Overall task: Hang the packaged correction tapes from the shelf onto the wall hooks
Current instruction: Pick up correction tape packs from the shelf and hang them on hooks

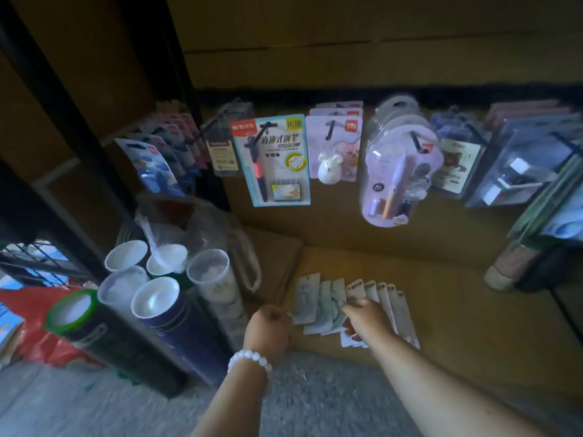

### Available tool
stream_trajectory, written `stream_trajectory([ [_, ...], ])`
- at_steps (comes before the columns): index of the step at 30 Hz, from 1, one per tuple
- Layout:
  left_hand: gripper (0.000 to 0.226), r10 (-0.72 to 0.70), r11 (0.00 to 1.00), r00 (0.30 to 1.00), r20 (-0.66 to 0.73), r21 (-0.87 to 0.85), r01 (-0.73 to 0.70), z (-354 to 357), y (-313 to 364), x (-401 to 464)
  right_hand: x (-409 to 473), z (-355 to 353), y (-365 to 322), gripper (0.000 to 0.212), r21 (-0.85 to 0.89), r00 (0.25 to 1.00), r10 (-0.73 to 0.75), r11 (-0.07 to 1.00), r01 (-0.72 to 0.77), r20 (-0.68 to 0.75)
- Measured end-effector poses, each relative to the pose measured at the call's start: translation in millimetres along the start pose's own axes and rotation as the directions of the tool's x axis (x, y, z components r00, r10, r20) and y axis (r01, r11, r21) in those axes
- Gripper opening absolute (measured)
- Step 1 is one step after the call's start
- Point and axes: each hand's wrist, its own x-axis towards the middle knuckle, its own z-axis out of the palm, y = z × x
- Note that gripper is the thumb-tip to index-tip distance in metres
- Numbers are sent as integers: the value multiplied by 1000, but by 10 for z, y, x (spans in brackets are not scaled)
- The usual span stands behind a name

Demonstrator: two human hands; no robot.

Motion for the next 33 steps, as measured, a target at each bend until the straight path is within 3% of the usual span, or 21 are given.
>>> stream_trajectory([
  [4,12,-93,995,995,22,-22,94,121,-257,209,222,139,261,22,-18,990,138,990,-137,41],
  [7,16,-140,990,989,45,-6,140,174,-420,340,458,327,398,31,-49,984,171,985,-168,54],
  [18,24,-201,977,977,77,-59,206,295,-658,587,764,857,329,26,-54,958,286,957,-285,16],
  [27,23,-244,961,967,79,-114,252,283,-688,618,956,1030,366,21,-14,984,175,984,-176,-29],
  [31,21,-242,964,968,72,-93,248,291,-693,587,902,879,194,26,-235,989,87,965,-113,-117],
  [33,20,-244,963,968,67,-99,249,293,-693,585,945,798,122,29,-238,986,91,964,-122,-137],
])
